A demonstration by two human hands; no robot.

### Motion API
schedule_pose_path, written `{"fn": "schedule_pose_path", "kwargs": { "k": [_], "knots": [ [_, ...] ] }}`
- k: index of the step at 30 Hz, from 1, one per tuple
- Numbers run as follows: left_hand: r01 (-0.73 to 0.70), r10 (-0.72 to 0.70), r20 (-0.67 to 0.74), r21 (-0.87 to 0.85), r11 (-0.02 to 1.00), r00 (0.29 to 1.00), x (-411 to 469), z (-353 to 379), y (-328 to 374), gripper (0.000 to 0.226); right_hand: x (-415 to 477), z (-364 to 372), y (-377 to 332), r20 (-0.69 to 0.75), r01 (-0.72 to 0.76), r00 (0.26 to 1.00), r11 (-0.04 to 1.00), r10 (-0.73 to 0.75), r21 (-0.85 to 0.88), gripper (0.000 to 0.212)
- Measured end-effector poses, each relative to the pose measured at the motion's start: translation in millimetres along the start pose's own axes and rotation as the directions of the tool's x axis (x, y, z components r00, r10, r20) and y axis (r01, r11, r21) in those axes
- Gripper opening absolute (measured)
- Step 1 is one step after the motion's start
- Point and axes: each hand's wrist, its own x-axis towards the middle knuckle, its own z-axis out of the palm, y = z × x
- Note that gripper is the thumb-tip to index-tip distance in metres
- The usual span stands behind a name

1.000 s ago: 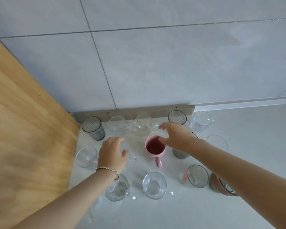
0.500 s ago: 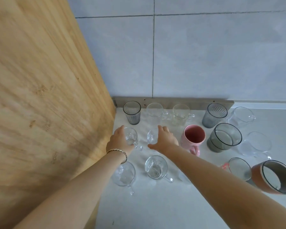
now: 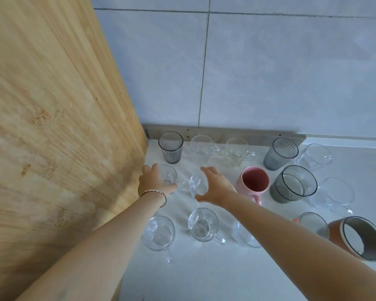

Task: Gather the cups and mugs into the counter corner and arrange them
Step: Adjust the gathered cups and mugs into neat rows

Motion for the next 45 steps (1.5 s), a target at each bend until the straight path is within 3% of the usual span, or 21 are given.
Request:
{"fn": "schedule_pose_path", "kwargs": {
  "k": [13, 28, 34, 36, 39, 41, 43, 45],
  "knots": [
    [-0.024, 0.024, -0.019, 0.014, 1.000, 1.000, 0.1, 3.6, -3.7, 0.073, -1.1, 0.8, 6.7, -0.014, 0.000, 1.000, 0.997, -0.001, -0.081, 0.096],
    [-0.002, 0.002, 0.003, 0.069, 0.998, 1.000, -3.4, 4.0, -2.5, 0.082, 3.2, 2.7, 9.8, -0.038, 0.029, 0.999, 0.999, -0.028, 0.044, 0.095],
    [0.032, -0.037, 0.040, 0.109, 0.993, 0.999, -8.8, 2.2, 3.2, 0.086, -4.0, -1.7, 13.7, -0.002, 0.013, 1.000, 0.999, -0.013, 0.047, 0.112],
    [-0.020, 0.020, 0.003, 0.220, 0.975, 1.000, -13.8, 1.8, 8.3, 0.081, -12.4, -12.8, 21.2, -0.059, 0.031, 0.998, 0.999, -0.032, -0.008, 0.109],
    [-0.195, 0.235, -0.080, 0.337, 0.921, 0.969, -23.6, 3.2, 25.2, 0.066, -26.3, -38.7, 44.9, -0.212, -0.007, 0.977, 0.992, -0.020, -0.124, 0.097],
    [-0.301, 0.342, -0.073, 0.330, 0.895, 0.937, -31.0, 6.8, 42.3, 0.057, -33.1, -53.1, 66.5, -0.249, -0.150, 0.961, 0.983, 0.121, -0.102, 0.096],
    [-0.377, 0.412, -0.057, 0.304, 0.875, 0.909, -39.1, 11.2, 58.9, 0.049, -39.0, -59.2, 81.4, -0.203, -0.314, 0.931, 0.949, 0.303, -0.021, 0.098],
    [-0.428, 0.456, -0.042, 0.273, 0.861, 0.889, -46.5, 14.7, 71.5, 0.043, -40.3, -57.9, 87.4, -0.145, -0.390, 0.909, 0.920, 0.391, 0.032, 0.094]
  ]
}}
